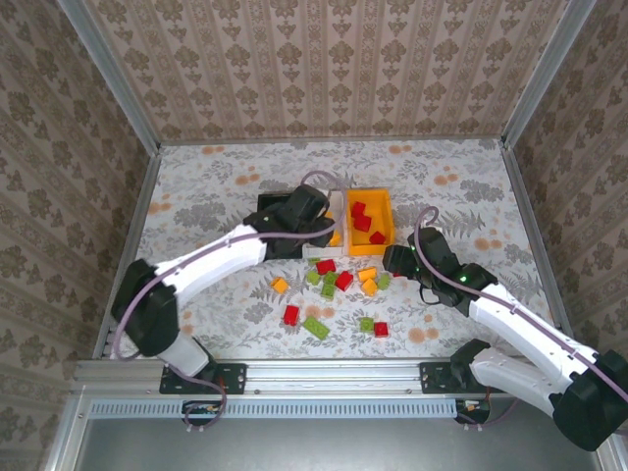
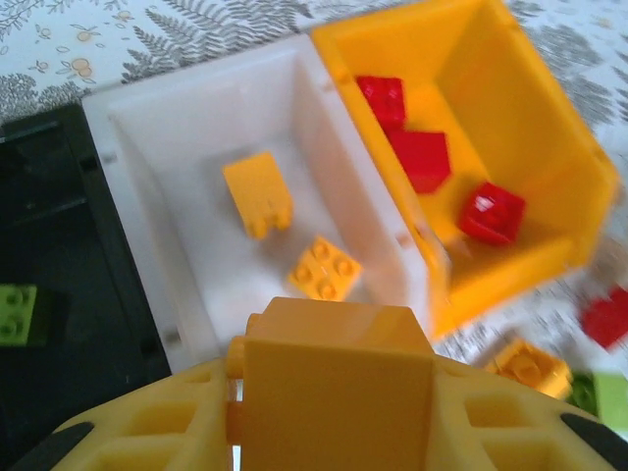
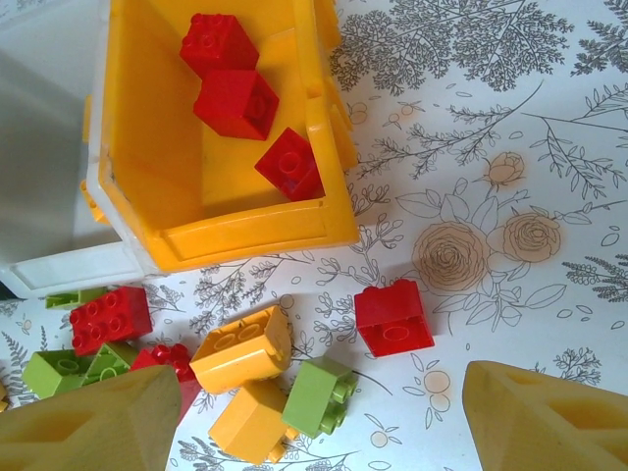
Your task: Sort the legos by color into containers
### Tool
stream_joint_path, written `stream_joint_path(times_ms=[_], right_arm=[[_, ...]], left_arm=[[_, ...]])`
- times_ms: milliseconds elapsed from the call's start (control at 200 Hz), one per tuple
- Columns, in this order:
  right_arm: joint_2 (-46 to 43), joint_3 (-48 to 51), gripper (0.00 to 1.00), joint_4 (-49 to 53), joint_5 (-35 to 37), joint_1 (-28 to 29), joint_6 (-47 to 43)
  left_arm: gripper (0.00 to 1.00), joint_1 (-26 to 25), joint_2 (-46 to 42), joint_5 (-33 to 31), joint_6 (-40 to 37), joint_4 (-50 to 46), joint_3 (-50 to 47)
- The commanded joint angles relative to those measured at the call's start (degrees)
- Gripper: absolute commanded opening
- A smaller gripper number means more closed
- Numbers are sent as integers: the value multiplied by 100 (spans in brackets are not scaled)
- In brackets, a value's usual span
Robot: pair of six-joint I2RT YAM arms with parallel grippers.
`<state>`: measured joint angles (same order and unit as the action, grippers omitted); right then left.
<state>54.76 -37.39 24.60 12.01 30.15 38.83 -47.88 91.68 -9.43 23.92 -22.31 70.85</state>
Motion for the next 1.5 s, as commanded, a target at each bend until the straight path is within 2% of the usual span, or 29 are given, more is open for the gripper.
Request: stream_joint_path(times_ms=[0, 150, 230, 410, 520, 630, 820, 875, 985, 1125, 1280, 1495], right_arm=[[57, 65, 77, 29, 49, -36, 28], [96, 82, 77, -16, -1, -35, 45], [96, 83, 77, -33, -37, -36, 46], [148, 29, 77, -36, -123, -36, -44], [249, 23, 75, -178, -441, -15, -309], [414, -59, 74, -303, -732, 360, -707], [915, -380, 74, -305, -610, 1810, -1220], [1154, -456, 74, -371, -658, 2231, -1287], [1778, -665, 74, -455, -684, 2926, -1384], [2801, -1151, 75, -395, -348, 3665, -1547], [3690, -1611, 74, -338, 15, 3929, -1602], [4419, -2012, 68, -121, 160, 3961, -1679]], left_arm=[[39, 231, 631, 46, -152, -32, 463], [41, 382, 1245, 67, -167, -146, 988], [47, 410, 1372, 89, -159, -196, 1161], [61, 411, 1194, 195, -124, -178, 1230], [68, 411, 844, 402, 22, -16, 1006], [74, 399, 158, 658, 275, 346, 456], [82, 359, -1420, 687, 692, 648, -981], [99, 360, -1953, 574, 799, 598, -1456], [100, 423, -3069, 187, 1037, 196, -2235], [100, 566, -4307, -197, 1356, -407, -2923], [100, 770, -5135, -326, 1553, -859, -3414], [100, 989, -5467, -243, 1738, -1065, -3683]])
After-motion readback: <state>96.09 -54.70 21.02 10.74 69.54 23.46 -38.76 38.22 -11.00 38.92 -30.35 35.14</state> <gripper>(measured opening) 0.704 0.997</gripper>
